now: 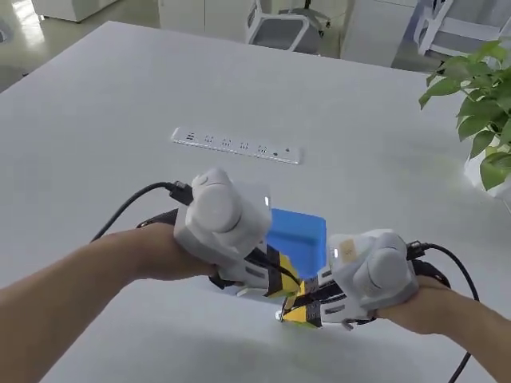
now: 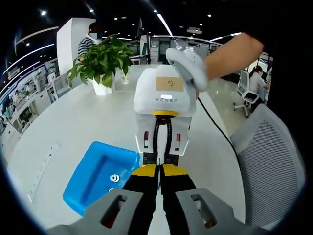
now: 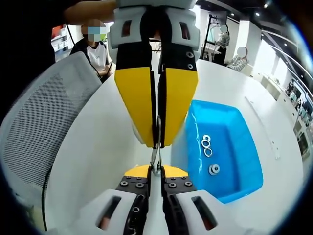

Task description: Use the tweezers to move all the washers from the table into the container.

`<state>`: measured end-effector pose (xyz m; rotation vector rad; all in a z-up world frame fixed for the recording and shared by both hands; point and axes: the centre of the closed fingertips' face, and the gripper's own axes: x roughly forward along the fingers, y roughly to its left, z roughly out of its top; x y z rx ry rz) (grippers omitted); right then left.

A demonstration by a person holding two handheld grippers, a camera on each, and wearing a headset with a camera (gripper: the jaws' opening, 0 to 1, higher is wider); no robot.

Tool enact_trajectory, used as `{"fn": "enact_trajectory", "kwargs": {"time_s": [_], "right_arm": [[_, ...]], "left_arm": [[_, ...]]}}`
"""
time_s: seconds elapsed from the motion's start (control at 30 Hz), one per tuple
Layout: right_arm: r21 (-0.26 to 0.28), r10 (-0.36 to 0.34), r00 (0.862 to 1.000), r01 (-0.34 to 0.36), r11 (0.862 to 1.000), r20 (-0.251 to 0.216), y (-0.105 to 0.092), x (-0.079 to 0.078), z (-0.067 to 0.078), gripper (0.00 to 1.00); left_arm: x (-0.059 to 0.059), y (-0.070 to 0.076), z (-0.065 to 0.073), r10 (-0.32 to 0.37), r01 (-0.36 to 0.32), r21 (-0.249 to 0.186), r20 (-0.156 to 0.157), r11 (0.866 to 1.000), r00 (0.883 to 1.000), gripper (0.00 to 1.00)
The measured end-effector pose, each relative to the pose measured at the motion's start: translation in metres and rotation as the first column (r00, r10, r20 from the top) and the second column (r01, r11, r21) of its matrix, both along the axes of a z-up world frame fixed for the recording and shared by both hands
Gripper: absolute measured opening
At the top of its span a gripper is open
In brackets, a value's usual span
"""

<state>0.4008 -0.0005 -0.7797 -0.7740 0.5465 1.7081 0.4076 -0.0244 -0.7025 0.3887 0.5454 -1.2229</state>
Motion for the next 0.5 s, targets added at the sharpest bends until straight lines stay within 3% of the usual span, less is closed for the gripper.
{"fn": "enact_trajectory", "kwargs": {"time_s": [0.5], "right_arm": [[-0.007,-0.013,1.000,0.013,1.000,-0.003,0.0005,-0.0001,0.0004,0.08]], "left_arm": [[0.0007,0.0018,-0.0001,0.018,-0.018,0.010,0.003,1.000,1.000,0.05]]}}
